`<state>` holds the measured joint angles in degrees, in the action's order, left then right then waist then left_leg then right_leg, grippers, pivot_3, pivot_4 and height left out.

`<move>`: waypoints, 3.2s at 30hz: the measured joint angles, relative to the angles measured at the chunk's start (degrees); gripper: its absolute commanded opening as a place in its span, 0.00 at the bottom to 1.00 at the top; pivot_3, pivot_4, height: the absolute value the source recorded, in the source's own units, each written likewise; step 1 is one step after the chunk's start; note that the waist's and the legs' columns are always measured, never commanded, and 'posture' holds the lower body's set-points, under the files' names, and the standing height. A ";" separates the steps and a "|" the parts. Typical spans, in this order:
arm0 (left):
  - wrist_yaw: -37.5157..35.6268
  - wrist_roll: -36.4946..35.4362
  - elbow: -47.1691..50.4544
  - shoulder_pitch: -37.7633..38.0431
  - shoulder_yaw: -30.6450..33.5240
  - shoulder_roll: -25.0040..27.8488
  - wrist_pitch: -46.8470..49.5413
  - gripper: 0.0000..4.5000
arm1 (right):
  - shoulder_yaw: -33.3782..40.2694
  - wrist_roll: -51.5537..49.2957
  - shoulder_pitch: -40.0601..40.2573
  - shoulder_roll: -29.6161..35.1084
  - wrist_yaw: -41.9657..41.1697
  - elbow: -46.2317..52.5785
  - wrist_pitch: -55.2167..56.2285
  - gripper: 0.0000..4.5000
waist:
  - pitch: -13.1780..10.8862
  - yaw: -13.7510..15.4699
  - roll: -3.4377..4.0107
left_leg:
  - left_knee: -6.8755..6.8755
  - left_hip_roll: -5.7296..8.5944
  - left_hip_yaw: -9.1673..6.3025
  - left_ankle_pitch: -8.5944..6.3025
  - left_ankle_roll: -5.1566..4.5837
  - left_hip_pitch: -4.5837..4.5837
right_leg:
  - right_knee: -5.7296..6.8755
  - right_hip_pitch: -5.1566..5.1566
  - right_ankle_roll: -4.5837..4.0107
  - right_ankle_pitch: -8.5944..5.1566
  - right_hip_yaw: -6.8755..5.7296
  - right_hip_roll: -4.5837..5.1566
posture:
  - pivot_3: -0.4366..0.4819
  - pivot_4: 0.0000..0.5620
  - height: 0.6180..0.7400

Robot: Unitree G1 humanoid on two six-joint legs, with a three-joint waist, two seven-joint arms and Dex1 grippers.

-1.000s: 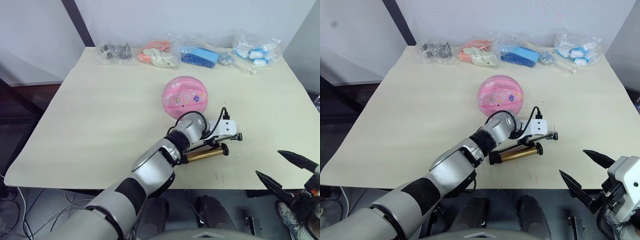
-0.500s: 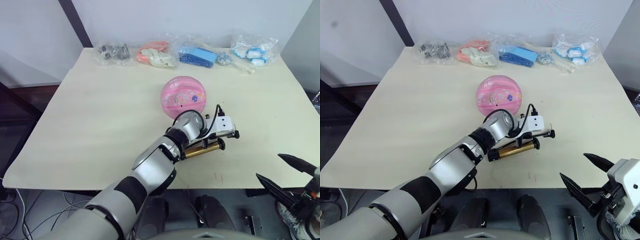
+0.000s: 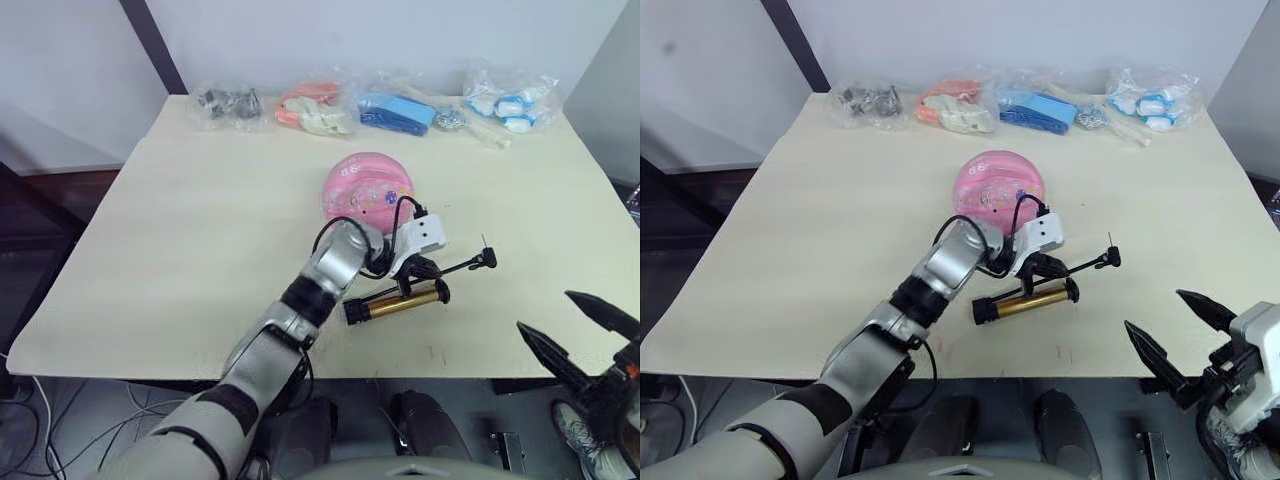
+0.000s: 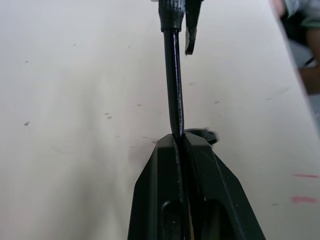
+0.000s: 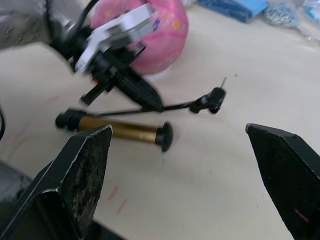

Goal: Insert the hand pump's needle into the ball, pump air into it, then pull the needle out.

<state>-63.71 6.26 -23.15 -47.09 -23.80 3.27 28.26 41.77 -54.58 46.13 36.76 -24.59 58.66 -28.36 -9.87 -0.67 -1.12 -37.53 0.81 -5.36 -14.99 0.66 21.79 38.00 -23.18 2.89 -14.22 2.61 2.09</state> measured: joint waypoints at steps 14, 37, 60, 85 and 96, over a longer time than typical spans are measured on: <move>0.32 -11.94 18.06 13.87 5.46 6.67 -2.60 0.01 | -21.01 -18.53 -20.20 -0.78 28.51 -1.95 -1.16 1.00 | 0.04 -0.19 0.04 | -0.05 0.00 0.05 0.01 0.00 -0.03 | 0.04 0.00 -0.04 0.03 0.07 0.03 | 0.48 0.27 1.00; 5.40 -16.53 27.09 22.55 7.48 13.47 -6.18 0.00 | -38.56 -20.00 -42.19 -6.46 38.59 -14.30 -6.69 0.94 | 0.09 -0.27 0.04 | -0.09 -0.01 -0.02 0.00 -0.01 -0.01 | 0.03 -0.01 -0.06 0.03 -0.01 -0.01 | 0.48 0.27 1.00; 6.63 -17.72 28.34 22.78 7.35 14.33 -6.07 0.00 | -38.49 -23.56 -45.51 -6.47 38.78 -16.22 -7.59 0.66 | 0.09 -0.27 0.04 | -0.09 0.00 -0.03 0.00 -0.01 0.00 | 0.02 -0.01 -0.05 0.03 -0.02 -0.01 | 0.48 0.27 1.00; 7.49 -18.35 28.92 22.81 6.23 14.54 -5.89 0.00 | -38.47 -23.24 -45.51 -7.95 38.77 -16.93 -7.45 0.09 | 0.08 -0.28 0.05 | -0.09 0.00 -0.03 0.00 -0.01 0.01 | 0.01 -0.01 -0.05 0.03 -0.02 -0.01 | 0.48 0.27 1.00; 8.92 -19.56 28.92 23.12 6.23 14.08 -4.84 0.00 | -38.47 -23.24 -45.46 -7.94 39.21 -16.93 -7.45 0.09 | 0.08 -0.27 0.05 | -0.09 0.00 -0.04 0.00 -0.01 0.01 | 0.00 -0.01 -0.05 0.03 -0.02 -0.01 | 0.48 0.27 1.00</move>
<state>-54.79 -13.29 5.77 -23.96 -17.57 17.35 23.41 3.29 -77.82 0.67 28.81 14.62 41.73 -35.81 -9.79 -0.94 -1.07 -37.61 0.81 -5.40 -14.99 0.65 21.80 38.00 -23.19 2.84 -14.19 2.59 2.08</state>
